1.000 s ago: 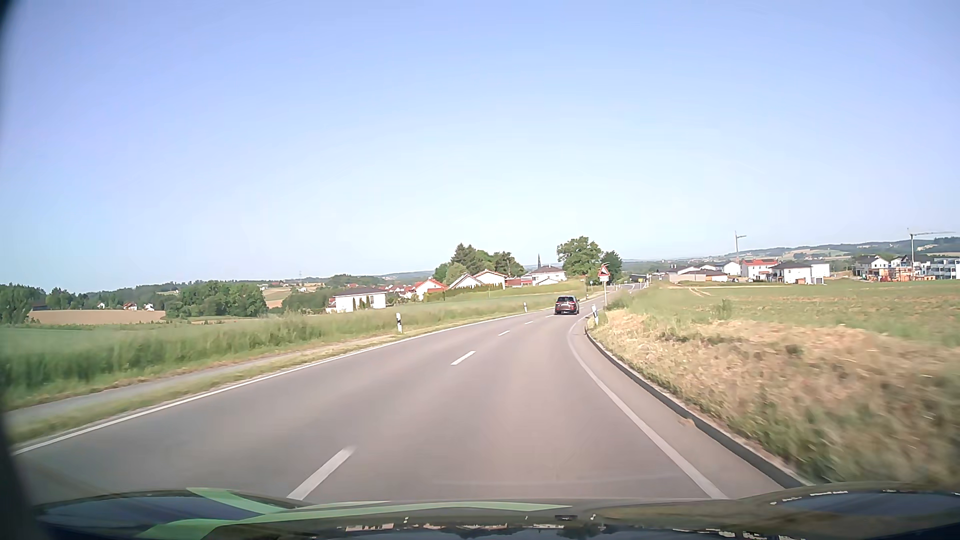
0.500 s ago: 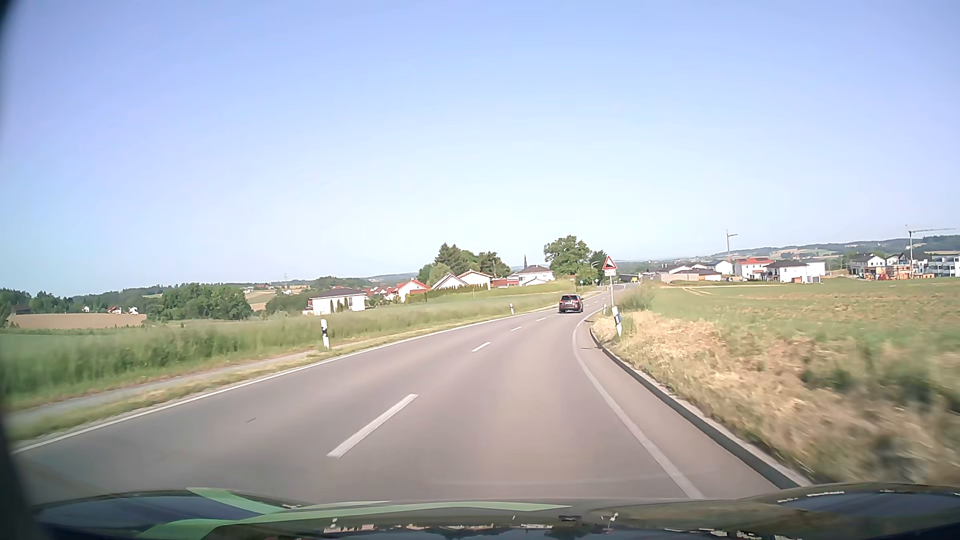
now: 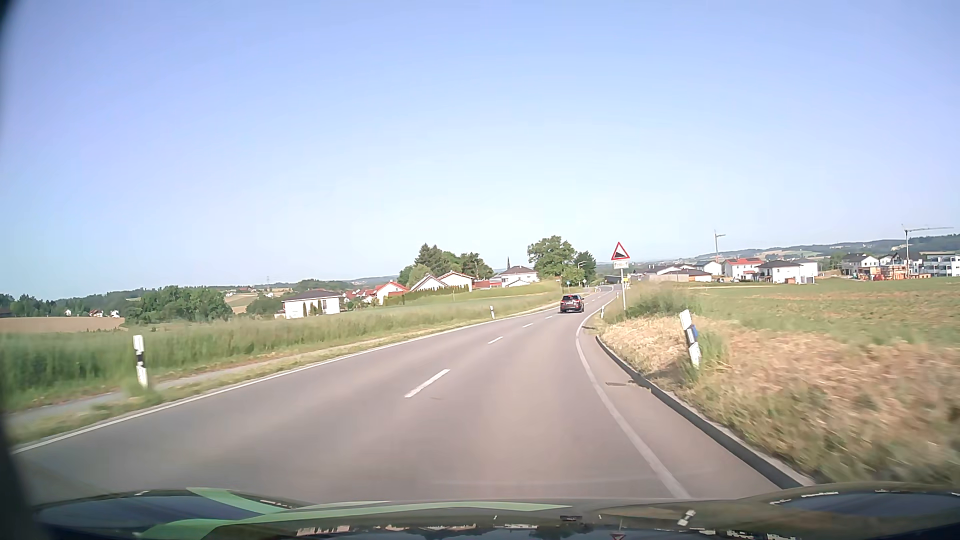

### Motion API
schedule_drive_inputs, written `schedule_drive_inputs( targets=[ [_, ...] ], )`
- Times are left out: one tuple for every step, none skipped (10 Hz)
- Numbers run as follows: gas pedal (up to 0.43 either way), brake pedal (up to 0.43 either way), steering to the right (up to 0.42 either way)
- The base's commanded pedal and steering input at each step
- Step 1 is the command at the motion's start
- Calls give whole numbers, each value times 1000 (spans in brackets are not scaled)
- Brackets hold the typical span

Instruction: Follow the waypoints while adhering to traffic rules and regulations

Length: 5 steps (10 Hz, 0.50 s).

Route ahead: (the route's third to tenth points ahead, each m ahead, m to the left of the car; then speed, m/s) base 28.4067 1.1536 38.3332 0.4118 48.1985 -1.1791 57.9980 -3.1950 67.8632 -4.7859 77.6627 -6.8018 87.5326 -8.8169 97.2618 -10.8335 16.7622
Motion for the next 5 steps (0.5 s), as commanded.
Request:
schedule_drive_inputs(
  targets=[
    [0,0,11],
    [0,0,10],
    [0,0,11],
    [0,0,13],
    [0,0,15]
  ],
)
